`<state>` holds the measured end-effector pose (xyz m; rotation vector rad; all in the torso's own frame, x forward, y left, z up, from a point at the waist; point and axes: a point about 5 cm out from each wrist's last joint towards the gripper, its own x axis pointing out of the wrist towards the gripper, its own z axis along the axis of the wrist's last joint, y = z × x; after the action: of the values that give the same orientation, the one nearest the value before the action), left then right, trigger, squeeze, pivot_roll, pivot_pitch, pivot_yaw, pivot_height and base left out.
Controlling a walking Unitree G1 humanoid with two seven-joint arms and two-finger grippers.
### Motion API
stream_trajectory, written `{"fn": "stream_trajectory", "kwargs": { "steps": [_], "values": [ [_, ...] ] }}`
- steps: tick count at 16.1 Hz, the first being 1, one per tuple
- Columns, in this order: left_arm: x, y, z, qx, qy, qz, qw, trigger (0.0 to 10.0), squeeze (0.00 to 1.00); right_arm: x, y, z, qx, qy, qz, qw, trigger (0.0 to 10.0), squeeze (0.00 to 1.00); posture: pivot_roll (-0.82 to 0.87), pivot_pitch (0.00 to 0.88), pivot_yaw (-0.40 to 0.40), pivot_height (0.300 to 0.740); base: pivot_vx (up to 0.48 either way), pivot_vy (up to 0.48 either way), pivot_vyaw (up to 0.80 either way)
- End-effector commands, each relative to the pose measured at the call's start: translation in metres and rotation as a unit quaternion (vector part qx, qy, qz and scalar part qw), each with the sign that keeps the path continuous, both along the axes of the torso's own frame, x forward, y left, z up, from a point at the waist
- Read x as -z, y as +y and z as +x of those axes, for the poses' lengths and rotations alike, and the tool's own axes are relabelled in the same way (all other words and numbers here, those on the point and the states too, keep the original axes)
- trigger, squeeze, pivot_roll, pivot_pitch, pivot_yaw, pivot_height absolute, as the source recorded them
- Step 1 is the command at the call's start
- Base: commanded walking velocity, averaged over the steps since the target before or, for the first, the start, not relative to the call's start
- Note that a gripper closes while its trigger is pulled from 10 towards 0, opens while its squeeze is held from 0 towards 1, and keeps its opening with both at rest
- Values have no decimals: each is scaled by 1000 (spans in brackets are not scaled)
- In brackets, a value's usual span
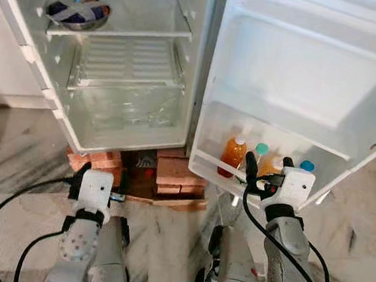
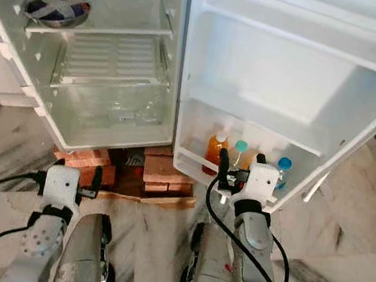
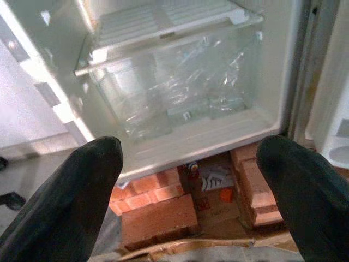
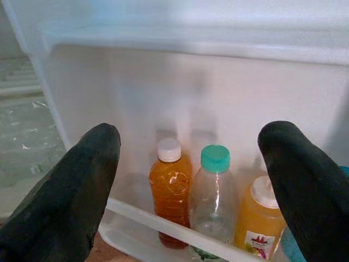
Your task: Restocking fridge
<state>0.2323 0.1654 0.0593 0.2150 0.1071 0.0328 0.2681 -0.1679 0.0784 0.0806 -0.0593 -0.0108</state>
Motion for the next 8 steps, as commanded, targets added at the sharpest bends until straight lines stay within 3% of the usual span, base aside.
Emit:
{"fn": "stream_trajectory", "kwargs": {
  "steps": [1,5,8],
  "values": [
    [2,7,0,-1,4,1,1000,10000,0,-3,1,3,0,-2,-3,1000,10000,0,128,62,-33,617,0,0,0],
    [6,17,1,-22,20,2,1000,10000,0,-7,-2,10,10,-4,-3,1000,10000,0,113,51,-27,659,0,0,0],
    [6,15,0,-14,17,-1,1000,10000,0,-6,-10,9,22,1,-6,1000,10000,0,108,44,-35,697,0,0,0]
  ]
}}
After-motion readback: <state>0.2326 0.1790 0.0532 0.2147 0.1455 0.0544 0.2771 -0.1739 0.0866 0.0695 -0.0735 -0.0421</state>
